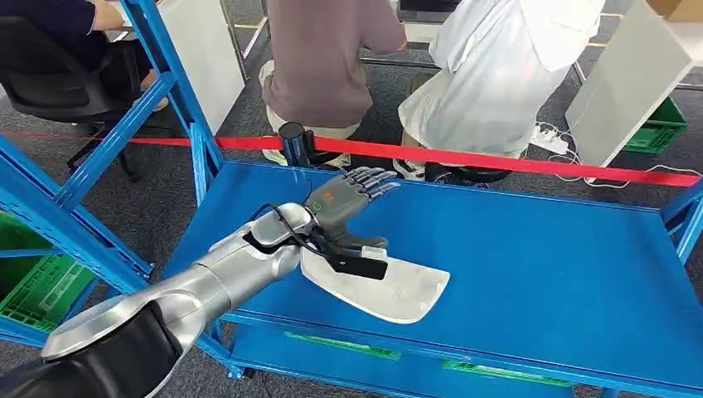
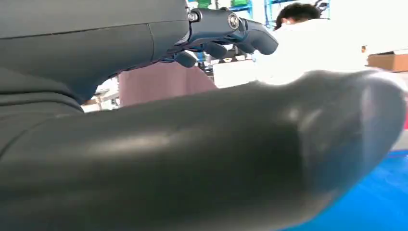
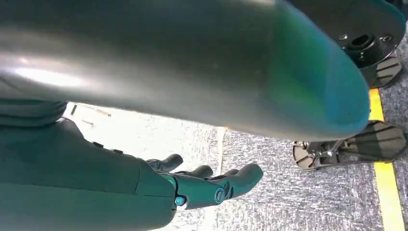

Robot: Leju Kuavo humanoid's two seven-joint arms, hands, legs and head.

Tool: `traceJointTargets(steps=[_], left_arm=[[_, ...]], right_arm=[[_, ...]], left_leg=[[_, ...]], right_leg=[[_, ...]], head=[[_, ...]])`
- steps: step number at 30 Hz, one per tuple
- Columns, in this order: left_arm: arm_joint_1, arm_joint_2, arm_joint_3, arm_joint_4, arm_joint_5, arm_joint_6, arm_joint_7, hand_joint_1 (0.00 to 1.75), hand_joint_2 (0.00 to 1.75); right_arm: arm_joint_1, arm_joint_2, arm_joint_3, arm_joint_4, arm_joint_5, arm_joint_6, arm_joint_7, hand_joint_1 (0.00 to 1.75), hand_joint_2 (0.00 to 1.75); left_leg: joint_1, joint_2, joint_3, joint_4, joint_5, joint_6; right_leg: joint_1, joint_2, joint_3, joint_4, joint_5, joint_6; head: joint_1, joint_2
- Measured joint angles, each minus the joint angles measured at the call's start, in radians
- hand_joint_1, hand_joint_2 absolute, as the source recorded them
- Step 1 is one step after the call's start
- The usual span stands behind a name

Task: Take the parts from the cabinet and place them on the table.

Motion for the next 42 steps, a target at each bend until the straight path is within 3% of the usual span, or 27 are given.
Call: traceJointTargets(steps=[3,7,12,34,39,42], left_arm=[[-0.013,-0.012,0.005,0.01,-0.02,-0.013,0.063,0.0,0.0],[-0.053,-0.039,0.015,0.047,-0.049,-0.061,0.196,0.0,0.0],[-0.076,-0.061,0.017,0.083,-0.064,-0.099,0.257,0.0,0.0],[-0.063,-0.067,0.017,0.132,-0.081,-0.085,0.214,0.0,0.0],[-0.06,-0.067,0.023,0.132,-0.086,-0.079,0.199,0.0,0.0],[-0.06,-0.069,0.024,0.132,-0.092,-0.079,0.195,0.0,0.0]], right_arm=[[0.0,0.0,0.0,0.0,0.009,0.003,0.0,0.0,0.0],[-0.001,0.0,0.0,0.0,0.019,0.008,0.0,0.0,0.0],[-0.001,0.0,0.0,0.0,0.02,0.008,0.0,0.0,0.0],[-0.001,0.0,0.0,0.0,0.034,0.002,0.026,0.0,0.0],[-0.002,0.0,0.0,0.0,0.034,0.007,0.007,0.0,0.0],[-0.002,0.0,0.0,0.0,0.034,0.007,0.003,0.0,0.0]], left_leg=[[0.0,0.0,0.0,0.0,0.0,0.0],[0.0,0.0,0.0,0.0,0.0,0.0],[0.0,0.0,0.0,0.0,0.0,0.0],[-0.002,0.0,-0.001,0.002,-0.002,0.004],[-0.006,0.0,-0.001,0.009,-0.009,0.013],[-0.009,-0.001,-0.001,0.011,-0.006,0.021]], right_leg=[[0.0,0.0,0.0,0.0,0.0,0.0],[0.0,0.0,0.0,0.0,0.0,0.0],[0.0,0.0,0.001,0.0,0.0,0.0],[-0.003,0.0,0.002,-0.003,0.001,0.003],[-0.007,0.0,0.005,-0.003,-0.002,0.01],[-0.01,0.0,0.009,-0.009,0.004,0.022]], head=[[0.0,0.0],[0.0,0.0],[0.0,0.0],[0.0,0.0],[0.0,0.0],[0.0,0.0]])
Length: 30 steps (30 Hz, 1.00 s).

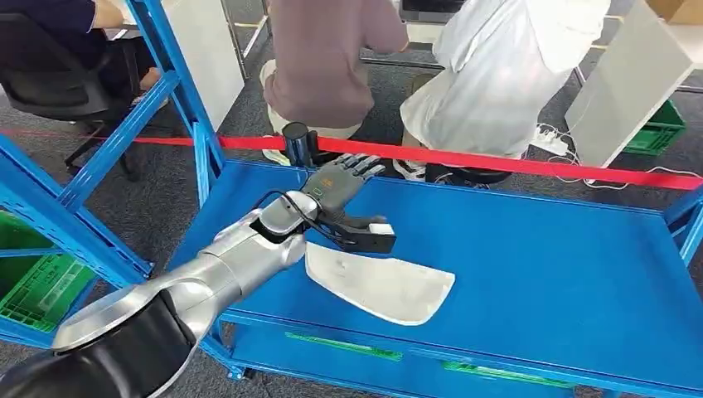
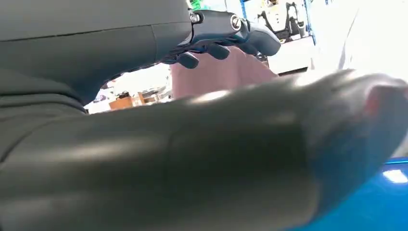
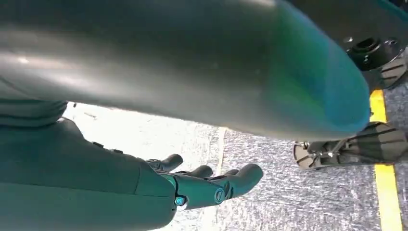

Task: Take the parts from the cabinet and place them on the table.

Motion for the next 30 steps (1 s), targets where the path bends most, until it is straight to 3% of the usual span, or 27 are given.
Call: traceJointTargets(steps=[2,3,5,6,7,8,10,11,12,13,15,17,18,20,21,22,23,24,25,26,27,28,29,30], left_arm=[[0.0,-0.007,0.001,0.0,-0.001,0.0,0.0,0.0,0.0],[-0.001,-0.01,0.002,0.0,-0.002,0.0,0.0,0.0,0.0],[0.003,-0.012,0.003,0.0,-0.003,0.0,0.0,0.0,0.0],[0.006,-0.011,0.004,0.001,-0.003,0.0,-0.001,0.0,0.0],[0.009,-0.011,0.004,0.002,-0.003,0.0,-0.002,0.0,0.0],[0.012,-0.011,0.006,0.003,-0.003,0.0,-0.003,0.0,0.0],[0.012,-0.012,0.011,0.003,-0.005,0.0,-0.003,0.0,0.0],[0.011,-0.012,0.014,0.003,-0.008,0.001,-0.003,0.0,0.0],[0.012,-0.013,0.017,0.003,-0.009,0.001,-0.003,0.0,0.0],[0.012,-0.013,0.017,0.004,-0.011,0.001,-0.003,0.0,0.0],[0.011,-0.014,0.02,0.004,-0.013,0.003,-0.005,0.0,0.0],[0.011,-0.012,0.023,0.005,-0.015,0.003,-0.005,0.0,0.0],[0.011,-0.012,0.026,0.005,-0.017,0.003,-0.005,0.0,0.0],[0.012,-0.012,0.026,0.005,-0.018,0.003,-0.005,0.0,0.0],[0.013,-0.012,0.027,0.006,-0.018,0.003,-0.006,0.0,0.0],[0.015,-0.012,0.027,0.007,-0.018,0.003,-0.006,0.0,0.0],[0.018,-0.012,0.027,0.008,-0.018,0.003,-0.006,0.0,0.0],[0.02,-0.012,0.027,0.008,-0.018,0.003,-0.008,0.0,0.0],[0.02,-0.012,0.027,0.008,-0.018,0.003,-0.01,0.0,0.0],[0.018,-0.013,0.027,0.007,-0.018,0.003,-0.011,0.0,0.0],[0.017,-0.014,0.028,0.006,-0.018,0.003,-0.013,0.0,0.0],[0.018,-0.015,0.029,0.006,-0.018,0.003,-0.018,0.0,0.0],[0.018,-0.015,0.029,0.006,-0.018,-0.001,-0.027,0.0,0.0],[0.019,-0.016,0.03,0.006,-0.018,-0.005,-0.034,0.0,0.0]], right_arm=[[0.0,0.0,0.0,0.0,0.001,0.0,0.004,0.0,0.0],[-0.001,-0.002,0.0,0.0,0.001,-0.001,0.006,0.0,0.0],[-0.001,-0.001,-0.001,0.0,0.001,-0.002,0.013,0.0,0.0],[-0.001,-0.001,-0.002,0.0,0.002,-0.002,0.016,0.0,0.0],[0.0,-0.001,-0.002,0.0,0.002,-0.002,0.017,0.0,0.0],[0.001,-0.002,-0.002,0.0,0.003,-0.002,0.016,0.0,0.0],[0.0,-0.003,-0.002,0.0,0.004,-0.001,0.014,0.0,0.0],[-0.001,-0.005,-0.002,0.0,0.006,-0.001,0.014,0.0,0.0],[-0.003,-0.005,-0.002,0.0,0.007,0.0,0.013,0.0,0.0],[-0.003,-0.005,-0.002,0.0,0.009,0.002,0.01,0.0,0.0],[-0.005,-0.005,-0.002,0.0,0.011,0.002,0.01,0.0,0.0],[-0.006,-0.001,-0.002,0.0,0.012,0.002,0.01,0.0,0.0],[-0.006,-0.002,-0.002,0.0,0.012,0.002,0.01,0.0,0.0],[-0.004,-0.003,-0.002,0.0,0.013,0.002,0.01,0.0,0.0],[-0.004,-0.003,-0.002,0.0,0.015,0.002,0.01,0.0,0.0],[-0.004,-0.003,-0.002,0.0,0.014,0.002,0.01,0.0,0.0],[-0.004,-0.003,-0.002,0.0,0.014,0.002,0.01,0.0,0.0],[-0.004,-0.003,-0.002,0.0,0.014,0.002,0.011,0.0,0.0],[-0.004,-0.003,-0.002,0.0,0.014,0.002,0.011,0.0,0.0],[-0.004,-0.003,-0.002,0.0,0.014,0.001,0.011,0.0,0.0],[-0.004,-0.003,-0.002,0.0,0.014,0.002,0.011,0.0,0.0],[-0.005,-0.003,-0.002,0.0,0.013,0.001,0.011,0.0,0.0],[-0.004,-0.003,-0.002,0.0,0.013,0.001,0.011,0.0,0.0],[-0.005,-0.003,-0.003,0.0,0.012,0.001,0.012,0.0,0.0]], left_leg=[[0.01,0.005,0.01,-0.026,0.016,0.013],[0.011,0.006,0.009,-0.03,0.019,0.018],[0.011,0.009,0.004,-0.03,0.02,0.02],[0.011,0.011,0.001,-0.028,0.021,0.019],[0.011,0.012,-0.004,-0.025,0.023,0.019],[0.011,0.012,-0.01,-0.022,0.025,0.016],[0.014,0.012,-0.022,-0.011,0.029,0.01],[0.016,0.012,-0.028,-0.003,0.031,0.006],[0.012,0.01,-0.033,-0.001,0.035,-0.003],[0.012,0.009,-0.034,0.002,0.038,-0.007],[0.013,0.008,-0.036,-0.003,0.05,-0.024],[0.015,0.008,-0.046,0.002,0.046,-0.037],[0.015,0.009,-0.059,0.032,0.0,-0.043],[0.023,0.01,-0.103,0.172,-0.113,-0.056],[0.025,0.01,-0.122,0.25,-0.153,-0.06],[0.027,0.01,-0.127,0.302,-0.167,-0.062],[0.028,0.011,-0.111,0.305,-0.155,-0.063],[0.029,0.011,-0.075,0.269,-0.127,-0.063],[0.03,0.011,-0.022,0.2,-0.098,-0.06],[0.03,0.011,0.052,0.097,-0.077,-0.055],[0.029,0.01,0.109,0.008,-0.103,-0.049],[0.022,0.009,0.126,-0.009,-0.106,-0.043],[0.02,0.009,0.113,-0.016,-0.103,-0.037],[0.023,0.01,0.117,-0.021,-0.099,-0.036]], right_leg=[[0.0,-0.001,0.0,0.01,-0.013,0.005],[0.004,-0.002,-0.017,0.046,-0.049,0.005],[0.005,-0.001,-0.078,0.195,-0.133,0.009],[0.006,-0.001,-0.108,0.263,-0.161,0.01],[0.007,-0.001,-0.122,0.298,-0.164,0.01],[0.006,-0.002,-0.112,0.284,-0.144,0.01],[0.005,-0.003,-0.025,0.13,-0.065,0.009],[0.004,-0.004,0.033,0.032,-0.039,0.009],[0.013,-0.001,0.037,0.03,-0.049,-0.004],[0.016,0.002,0.025,0.033,-0.026,-0.013],[0.018,0.002,0.019,0.023,-0.032,-0.028],[0.008,-0.003,0.008,0.016,-0.012,-0.046],[0.008,-0.003,-0.002,0.016,-0.003,-0.054],[0.008,-0.004,-0.025,0.016,0.014,-0.058],[0.008,-0.004,-0.038,0.017,0.023,-0.057],[0.008,-0.005,-0.05,0.017,0.033,-0.056],[0.008,-0.005,-0.061,0.017,0.041,-0.054],[0.007,-0.006,-0.071,0.017,0.048,-0.052],[0.007,-0.006,-0.079,0.018,0.056,-0.049],[0.007,-0.006,-0.086,0.018,0.063,-0.044],[0.007,-0.005,-0.088,0.018,0.069,-0.039],[0.008,-0.005,-0.09,0.017,0.073,-0.032],[0.009,-0.005,-0.088,0.015,0.078,-0.025],[0.012,-0.005,-0.09,0.017,0.073,-0.026]], head=[[0.001,0.0],[0.002,0.0],[0.003,0.0],[0.002,0.0],[0.003,0.0],[0.003,0.0],[0.003,0.0],[0.003,0.0],[0.002,0.0],[0.001,0.0],[0.0,0.0],[0.002,0.0],[-0.003,0.0],[-0.007,0.0],[-0.006,0.0],[-0.007,0.0],[-0.007,0.0],[-0.007,0.0],[-0.007,0.0],[-0.008,0.0],[-0.008,0.0],[-0.007,0.0],[-0.009,0.0],[-0.011,0.0]])
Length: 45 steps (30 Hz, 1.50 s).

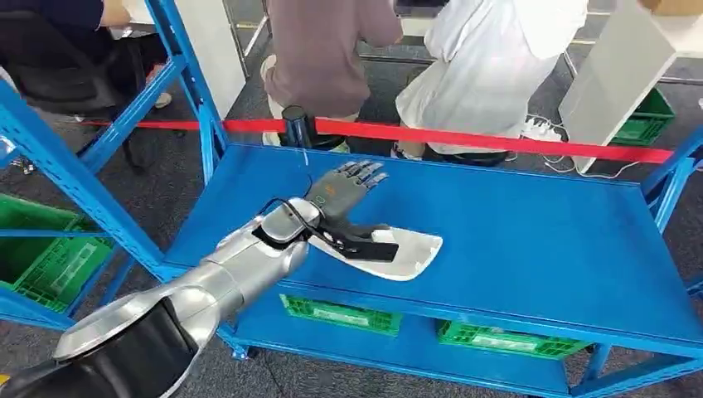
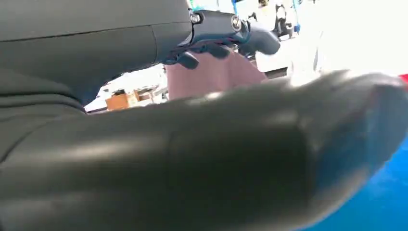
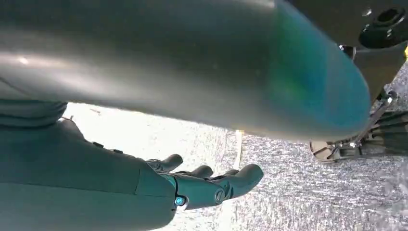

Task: Take the parts from the cabinet and place them on the table.

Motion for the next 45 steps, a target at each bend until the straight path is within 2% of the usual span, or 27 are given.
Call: traceJointTargets(steps=[1,2,3,4,5,7,13,32,38,45], left_arm=[[0.0,-0.001,0.002,0.0,0.0,-0.005,-0.007,0.0,0.0],[0.0,-0.002,0.002,0.0,0.0,-0.006,-0.014,0.0,0.0],[0.0,-0.004,0.003,0.0,0.0,-0.006,-0.024,0.0,0.0],[0.001,-0.005,0.003,0.0,0.0,-0.007,-0.027,0.0,0.0],[0.001,-0.006,0.003,0.0,0.0,-0.007,-0.033,0.0,0.0],[0.003,-0.009,0.003,0.0,0.0,-0.008,-0.042,0.0,0.0],[0.005,-0.016,0.005,-0.002,0.002,-0.016,-0.058,0.0,0.0],[0.031,-0.028,0.005,-0.005,-0.012,-0.058,-0.087,0.0,0.0],[0.038,-0.013,0.003,-0.005,-0.034,-0.07,-0.106,0.0,0.0],[0.051,0.013,0.002,-0.005,-0.044,-0.067,-0.118,0.0,0.0]], right_arm=[[0.0,-0.001,0.0,0.0,0.0,0.0,0.002,0.0,0.0],[0.0,-0.001,0.0,0.0,0.0,0.0,0.003,0.0,0.0],[0.001,-0.001,-0.001,0.0,0.0,0.0,0.003,0.0,0.0],[0.001,0.0,-0.001,0.0,0.0,0.0,0.003,0.0,0.0],[0.001,0.0,-0.001,0.0,0.0,0.0,0.002,0.0,0.0],[0.001,-0.001,-0.001,0.0,0.0,0.0,0.002,0.0,0.0],[0.001,-0.001,-0.006,0.0,0.002,-0.001,0.002,0.0,0.0],[0.002,0.0,-0.021,0.0,-0.01,-0.005,-0.008,0.0,0.0],[0.002,0.0,-0.024,0.0,-0.006,-0.005,0.005,0.0,0.0],[0.002,0.0,-0.024,0.0,0.0,0.002,-0.014,0.0,0.0]], left_leg=[[-0.001,0.001,-0.004,0.0,0.001,0.001],[-0.003,0.0,-0.008,0.001,0.006,0.009],[-0.005,0.0,-0.01,0.002,0.009,0.014],[-0.006,0.0,-0.014,0.002,0.013,0.017],[-0.006,0.0,-0.017,0.002,0.016,0.02],[-0.006,0.0,-0.02,0.003,0.02,0.022],[-0.007,0.0,-0.023,0.004,0.022,0.025],[-0.007,0.0,-0.027,0.003,0.023,0.024],[-0.007,0.0,-0.027,0.003,0.023,0.024],[-0.006,0.0,-0.027,0.003,0.023,0.024]], right_leg=[[-0.001,0.0,-0.001,-0.005,-0.007,-0.021],[-0.001,0.002,0.0,-0.011,0.002,-0.021],[-0.004,0.002,0.003,-0.018,0.015,-0.003],[-0.005,0.002,0.003,-0.023,0.022,0.006],[-0.005,0.002,0.002,-0.027,0.029,0.004],[-0.005,0.003,0.002,-0.032,0.04,0.015],[-0.005,0.004,0.001,-0.037,0.046,0.018],[-0.005,0.004,-0.003,-0.037,0.046,0.018],[-0.005,0.004,-0.003,-0.037,0.046,0.018],[-0.004,0.004,-0.004,-0.037,0.046,0.018]], head=[[0.002,0.0],[0.003,0.0],[0.003,0.0],[0.005,0.0],[0.005,0.0],[0.005,0.0],[0.005,0.0],[0.005,0.0],[0.005,0.0],[0.005,0.0]])
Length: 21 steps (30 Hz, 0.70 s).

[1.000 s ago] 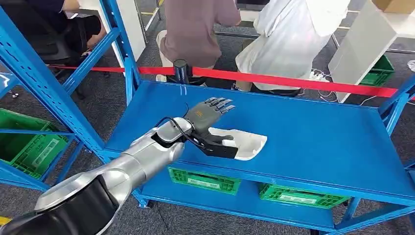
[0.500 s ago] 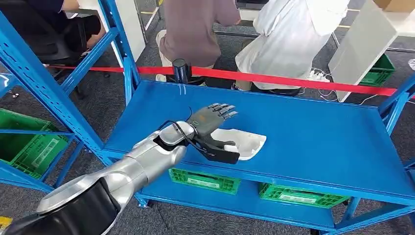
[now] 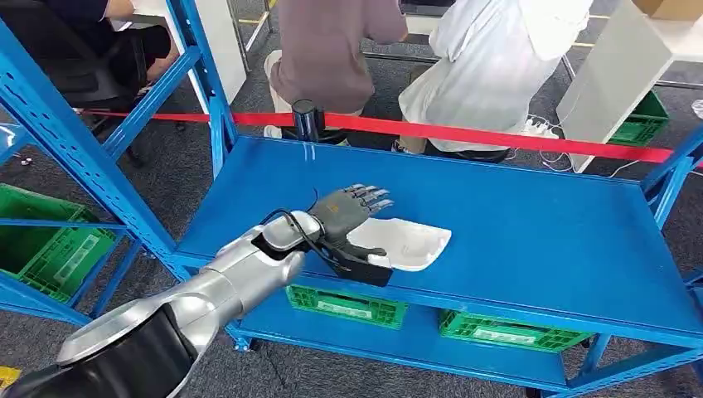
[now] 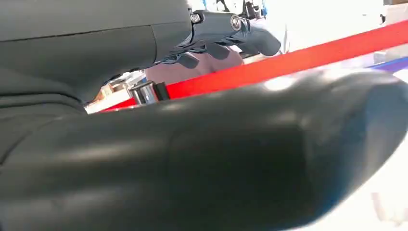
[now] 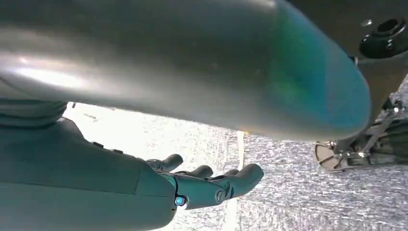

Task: Take the parts from the cabinet and place them on the table.

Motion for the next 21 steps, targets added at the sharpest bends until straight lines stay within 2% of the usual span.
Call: traceJointTargets(steps=[14,15,21], left_arm=[[0.043,0.016,-0.001,0.0,0.0,0.0,-0.008,0.0,0.0],[0.045,0.017,-0.002,0.0,0.0,0.0,-0.011,0.0,1.75],[0.066,0.018,-0.002,0.0,0.0,0.0,-0.01,0.0,1.75]], right_arm=[[0.0,0.0,0.0,0.0,0.004,-0.005,0.007,0.0,0.0],[0.0,0.0,0.0,0.0,0.004,-0.006,0.009,0.0,0.0],[0.0,0.0,-0.001,0.0,0.004,-0.01,0.02,0.0,0.0]], left_leg=[[0.0,0.0,-0.001,0.0,0.0,0.0],[0.0,0.0,-0.001,0.0,0.0,0.0],[0.0,0.0,-0.001,0.0,0.0,0.0]], right_leg=[[0.0,0.0,-0.001,0.0,0.0,0.0],[0.0,0.0,-0.001,0.0,0.0,0.0],[0.0,0.0,-0.001,0.0,0.0,0.0]], head=[[0.0,0.0],[0.0,0.0],[0.0,0.0]])
